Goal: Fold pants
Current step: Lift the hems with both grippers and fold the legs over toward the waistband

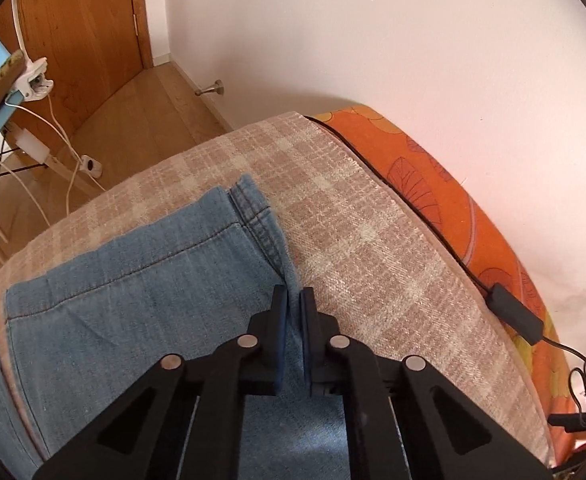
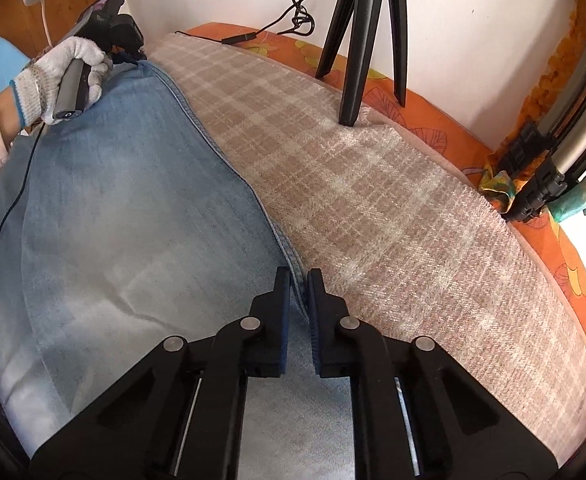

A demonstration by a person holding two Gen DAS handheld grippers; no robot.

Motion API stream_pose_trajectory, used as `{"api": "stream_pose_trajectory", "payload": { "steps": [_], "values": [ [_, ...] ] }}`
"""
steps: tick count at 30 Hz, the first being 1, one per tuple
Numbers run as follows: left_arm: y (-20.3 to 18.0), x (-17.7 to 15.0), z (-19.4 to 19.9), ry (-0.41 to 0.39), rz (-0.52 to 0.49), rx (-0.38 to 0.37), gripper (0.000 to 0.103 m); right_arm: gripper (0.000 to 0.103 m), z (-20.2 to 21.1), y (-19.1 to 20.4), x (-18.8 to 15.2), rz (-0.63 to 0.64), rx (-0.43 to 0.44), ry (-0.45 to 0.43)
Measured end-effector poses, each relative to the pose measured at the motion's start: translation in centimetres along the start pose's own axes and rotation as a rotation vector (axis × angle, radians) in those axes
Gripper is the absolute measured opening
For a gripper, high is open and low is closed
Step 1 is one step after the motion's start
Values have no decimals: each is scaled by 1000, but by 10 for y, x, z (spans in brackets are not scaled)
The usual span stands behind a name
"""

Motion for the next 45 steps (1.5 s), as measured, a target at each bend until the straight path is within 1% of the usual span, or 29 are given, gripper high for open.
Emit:
{"api": "stream_pose_trajectory", "payload": {
  "steps": [3, 8, 12, 16, 19, 23, 28, 34, 36, 40, 45],
  "values": [
    [7, -1, 8, -6, 10, -56, 1, 8, 15, -5, 0, -17, -1, -30],
    [13, 0, 29, -33, -40, -106, 1, 8, 45, 0, 1, -29, -5, -80],
    [19, 4, 58, -72, -74, -149, 1, 7, 76, 12, 0, -24, -1, -132],
    [32, 5, 86, -99, -96, -188, 1, 7, 114, 34, -5, 0, -4, -173],
    [50, 2, 111, -115, -123, -205, 1, 7, 145, 59, -9, 49, -5, -197],
    [78, -9, 144, -132, -136, -223, 1, 6, 183, 93, -19, 100, 3, -207],
    [120, -37, 187, -152, -160, -231, 1, 6, 208, 131, -49, 129, 27, -188],
    [184, -77, 226, -160, -163, -246, 1, 6, 219, 171, -89, 178, 38, -147],
    [203, -91, 233, -160, -163, -239, 1, 6, 219, 188, -103, 218, 26, -135],
    [239, -122, 235, -128, -124, -237, 1, 6, 220, 214, -126, 241, 61, -101],
    [277, -156, 237, -118, -94, -234, 1, 6, 217, 239, -149, 282, 81, -62]
  ]
}}
Point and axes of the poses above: each gripper's, at about its wrist camera, not at the fingertips, and z roughly against the way its jaws point, y to its left, x to its top, the point moved 2 cm from there along -z, roughly the way its jaws point, and after that the axes turned 11 degrees about -x, right-handed, at the moved point
